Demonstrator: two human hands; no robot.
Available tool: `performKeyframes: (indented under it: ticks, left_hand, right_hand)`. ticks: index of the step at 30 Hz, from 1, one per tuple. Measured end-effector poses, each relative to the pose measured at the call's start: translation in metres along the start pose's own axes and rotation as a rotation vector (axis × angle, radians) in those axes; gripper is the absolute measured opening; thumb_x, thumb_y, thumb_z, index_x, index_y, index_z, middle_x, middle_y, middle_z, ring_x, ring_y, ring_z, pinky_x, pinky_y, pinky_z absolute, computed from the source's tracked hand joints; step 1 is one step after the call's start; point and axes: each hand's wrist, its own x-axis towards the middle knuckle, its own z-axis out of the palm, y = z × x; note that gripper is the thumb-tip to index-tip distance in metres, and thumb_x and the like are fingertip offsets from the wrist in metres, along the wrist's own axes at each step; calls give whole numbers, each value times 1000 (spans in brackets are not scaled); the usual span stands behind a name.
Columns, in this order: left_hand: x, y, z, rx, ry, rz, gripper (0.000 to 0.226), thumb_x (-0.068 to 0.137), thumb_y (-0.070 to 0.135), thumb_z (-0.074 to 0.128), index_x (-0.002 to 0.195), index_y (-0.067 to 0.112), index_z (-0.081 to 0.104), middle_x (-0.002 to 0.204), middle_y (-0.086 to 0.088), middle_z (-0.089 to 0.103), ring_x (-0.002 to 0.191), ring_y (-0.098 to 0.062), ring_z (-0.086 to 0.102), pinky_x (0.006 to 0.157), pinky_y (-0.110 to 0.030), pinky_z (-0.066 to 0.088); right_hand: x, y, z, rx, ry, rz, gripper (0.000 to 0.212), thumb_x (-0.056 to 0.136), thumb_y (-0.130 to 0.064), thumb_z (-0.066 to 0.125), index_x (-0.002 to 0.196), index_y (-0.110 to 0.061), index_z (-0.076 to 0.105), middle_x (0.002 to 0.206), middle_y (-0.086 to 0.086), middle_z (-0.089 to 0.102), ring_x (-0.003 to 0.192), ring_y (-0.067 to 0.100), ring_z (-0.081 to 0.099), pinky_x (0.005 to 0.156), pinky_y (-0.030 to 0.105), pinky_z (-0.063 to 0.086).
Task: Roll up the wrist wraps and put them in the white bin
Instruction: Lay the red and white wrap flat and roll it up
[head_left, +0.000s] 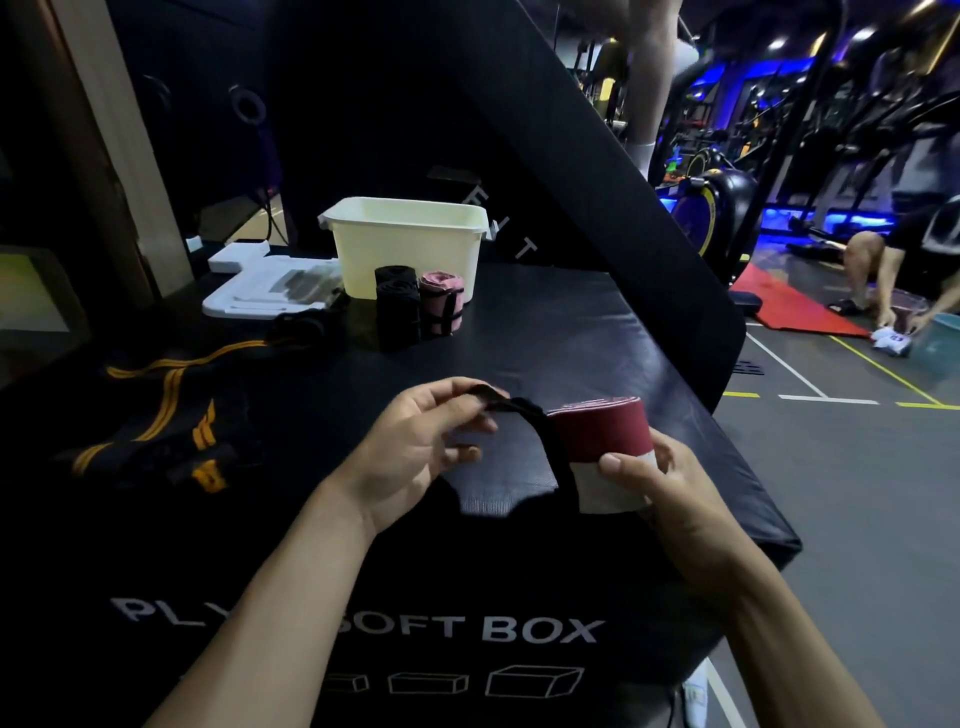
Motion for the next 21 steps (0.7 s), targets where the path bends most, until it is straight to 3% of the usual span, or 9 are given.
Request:
performKeyframes:
  ticks: [2, 6, 12, 18, 21]
  left_hand:
    - [-1, 6, 0, -88, -24, -10, 21, 87, 22, 62, 94, 19, 82, 110, -1, 71, 81, -5, 63, 70, -24, 47]
    - [-6, 14, 9, -235, 8, -23, 14, 81, 20, 66, 76, 20, 79, 91, -1, 66, 72, -10, 55, 65, -25, 40]
    - [-3, 12, 5, -240, -39, -117, 7, 83, 22, 62, 81, 17, 58, 71, 2, 51, 56, -11, 36, 55, -25, 25]
    - [-6, 15, 2, -122, -100, -175, 20, 79, 25, 64, 60, 16, 64, 63, 0, 49, 55, -13, 37, 52, -24, 30]
    - [-6, 17, 3, -180, -101, -191, 36, 84, 30, 60, 51, 15, 54, 63, 0, 42, 59, -15, 37, 54, -26, 35]
  right_hand:
    - [0, 0, 0, 19, -12, 5, 32, 68, -39, 77, 93, -20, 75, 82, 5, 71, 75, 16, 67, 64, 22, 52]
    - [1, 2, 1, 15, -52, 6, 30, 72, -40, 77, 93, -19, 74, 84, 3, 69, 78, 15, 65, 69, 21, 51]
    - [4, 9, -3, 17, -28, 22, 64, 69, -37, 81, 121, -6, 61, 103, 12, 74, 93, 24, 70, 77, 27, 55]
    - [4, 10, -7, 28, -46, 37, 62, 69, -38, 81, 119, -5, 62, 99, 13, 71, 91, 25, 67, 81, 34, 53]
    - [5, 10, -7, 20, -53, 36, 64, 70, -38, 82, 121, -4, 62, 107, 25, 70, 95, 29, 67, 87, 41, 51]
